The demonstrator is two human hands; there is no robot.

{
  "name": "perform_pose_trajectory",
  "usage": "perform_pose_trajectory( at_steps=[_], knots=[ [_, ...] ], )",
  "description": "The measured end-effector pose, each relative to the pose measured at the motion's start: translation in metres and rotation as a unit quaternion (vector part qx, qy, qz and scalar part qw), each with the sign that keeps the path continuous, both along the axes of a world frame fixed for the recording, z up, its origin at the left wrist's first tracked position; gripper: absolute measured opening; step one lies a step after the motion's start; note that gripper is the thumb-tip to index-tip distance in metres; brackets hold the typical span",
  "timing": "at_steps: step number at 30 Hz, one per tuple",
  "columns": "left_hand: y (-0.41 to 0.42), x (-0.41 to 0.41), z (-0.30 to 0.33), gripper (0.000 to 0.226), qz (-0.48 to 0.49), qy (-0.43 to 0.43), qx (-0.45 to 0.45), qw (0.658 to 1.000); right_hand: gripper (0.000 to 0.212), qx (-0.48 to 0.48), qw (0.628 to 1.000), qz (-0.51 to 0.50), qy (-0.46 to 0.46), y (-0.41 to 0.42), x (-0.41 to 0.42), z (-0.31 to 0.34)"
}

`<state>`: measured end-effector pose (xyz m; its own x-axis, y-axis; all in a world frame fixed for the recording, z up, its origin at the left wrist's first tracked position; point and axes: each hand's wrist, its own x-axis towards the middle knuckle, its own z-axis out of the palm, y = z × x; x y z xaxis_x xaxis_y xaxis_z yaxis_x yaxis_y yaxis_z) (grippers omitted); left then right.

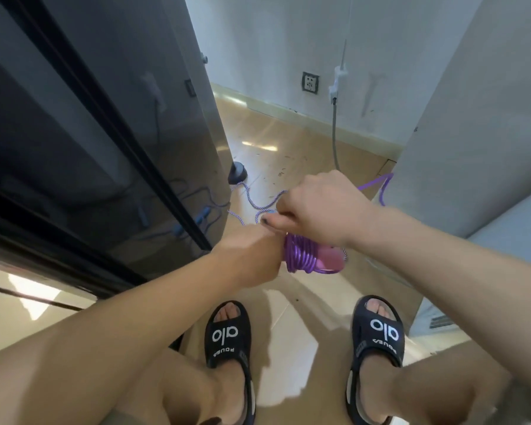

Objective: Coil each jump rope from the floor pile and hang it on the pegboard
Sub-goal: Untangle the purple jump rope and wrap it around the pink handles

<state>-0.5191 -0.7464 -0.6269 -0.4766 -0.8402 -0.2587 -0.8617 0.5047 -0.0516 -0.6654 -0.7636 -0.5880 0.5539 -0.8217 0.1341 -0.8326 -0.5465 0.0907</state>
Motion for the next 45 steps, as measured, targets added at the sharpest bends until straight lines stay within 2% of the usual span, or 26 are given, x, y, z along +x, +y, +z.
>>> perform_pose_trajectory(
  at_steps=[2,4,7,9,12,13,14,16,17,18,19,20,22,24,29,32,34,37,40,42,45],
  knots=[
    [0.005,-0.004,-0.002,0.018,-0.047,0.019,-0.003,0.999,0.062,0.037,0.999,-0.025,-0.022,-0.01,-0.01,-0.004],
    [0.012,-0.005,0.0,0.008,-0.093,0.06,0.0,0.994,0.063,0.097,0.99,-0.052,-0.092,-0.019,-0.022,-0.008],
    [0.015,-0.001,0.011,0.015,-0.115,0.159,0.001,0.981,0.067,0.227,0.947,-0.089,-0.209,-0.025,-0.03,-0.012],
    [0.018,-0.001,0.028,0.018,-0.096,0.253,0.01,0.963,0.061,0.282,0.911,-0.117,-0.278,-0.025,-0.037,-0.019],
    [0.019,-0.006,0.051,0.032,0.016,0.385,0.042,0.922,0.02,0.35,0.858,-0.128,-0.354,-0.016,-0.042,-0.034],
    [0.014,-0.005,0.054,0.033,0.079,0.405,0.06,0.909,0.021,0.344,0.858,-0.122,-0.361,-0.01,-0.04,-0.036],
    [0.006,-0.002,0.054,0.033,0.143,0.431,0.074,0.888,0.033,0.324,0.868,-0.127,-0.355,-0.005,-0.035,-0.037],
    [-0.017,0.013,0.046,0.021,0.26,0.506,0.094,0.817,0.05,0.307,0.883,-0.162,-0.315,0.003,-0.026,-0.034],
    [-0.029,0.023,0.043,0.016,0.306,0.524,0.097,0.789,0.053,0.312,0.886,-0.17,-0.299,0.008,-0.02,-0.028],
    [-0.037,0.034,0.04,0.015,0.337,0.524,0.101,0.776,0.053,0.313,0.892,-0.169,-0.279,0.012,-0.016,-0.026],
    [-0.043,0.044,0.035,0.015,0.353,0.51,0.106,0.777,0.054,0.302,0.907,-0.155,-0.25,0.019,-0.011,-0.021],
    [-0.048,0.051,0.029,0.018,0.355,0.483,0.107,0.793,0.054,0.282,0.925,-0.141,-0.211,0.026,-0.004,-0.016],
    [-0.051,0.058,0.018,0.027,0.338,0.403,0.098,0.845,0.053,0.185,0.966,-0.081,-0.159,0.039,0.012,-0.011],
    [-0.05,0.054,0.009,0.031,0.31,0.333,0.08,0.887,0.051,0.082,0.989,-0.026,-0.118,0.038,0.017,-0.003],
    [-0.045,0.041,0.002,0.022,0.241,0.26,0.065,0.933,0.056,-0.024,0.996,-0.007,-0.089,0.013,-0.006,0.025],
    [-0.036,0.03,-0.002,0.006,0.14,0.123,0.061,0.981,0.056,-0.086,0.99,0.006,-0.108,0.007,0.002,0.029],
    [-0.025,0.021,-0.006,0.01,0.071,0.059,0.058,0.994,0.058,-0.103,0.991,0.01,-0.088,-0.004,0.004,0.027],
    [-0.017,0.011,-0.01,0.014,0.027,0.092,0.047,0.994,0.059,-0.031,0.996,-0.044,-0.072,-0.028,-0.009,0.017],
    [-0.016,0.011,-0.002,0.022,0.045,0.18,0.057,0.981,0.059,0.067,0.976,-0.117,-0.17,-0.04,-0.029,0.002],
    [-0.012,0.015,0.008,0.03,0.059,0.234,0.089,0.966,0.058,0.113,0.959,-0.121,-0.229,-0.04,-0.038,-0.003],
    [0.001,0.019,0.018,0.035,0.021,0.279,0.118,0.953,0.057,0.181,0.942,-0.115,-0.258,-0.036,-0.04,-0.005]
  ],
)
